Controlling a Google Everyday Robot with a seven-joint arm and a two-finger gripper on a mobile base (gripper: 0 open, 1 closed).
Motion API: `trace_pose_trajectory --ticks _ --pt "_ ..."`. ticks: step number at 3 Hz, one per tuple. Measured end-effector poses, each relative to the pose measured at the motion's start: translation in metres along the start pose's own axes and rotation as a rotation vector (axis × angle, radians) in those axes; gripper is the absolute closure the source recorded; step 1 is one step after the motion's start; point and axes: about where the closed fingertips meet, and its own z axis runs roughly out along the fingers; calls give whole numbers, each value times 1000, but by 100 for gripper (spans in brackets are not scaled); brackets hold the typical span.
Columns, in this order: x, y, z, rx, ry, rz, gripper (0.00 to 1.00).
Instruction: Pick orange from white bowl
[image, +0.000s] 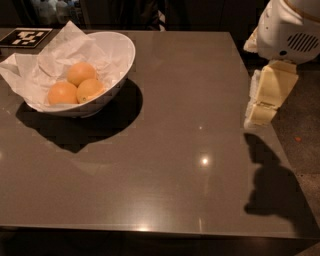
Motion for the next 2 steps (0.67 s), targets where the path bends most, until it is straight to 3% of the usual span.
trace_pose_trajectory --ticks 1,2 --pt "0 0 0 1 -1 0 0" --pt "-49 -4 -6 26 -55 -56 0"
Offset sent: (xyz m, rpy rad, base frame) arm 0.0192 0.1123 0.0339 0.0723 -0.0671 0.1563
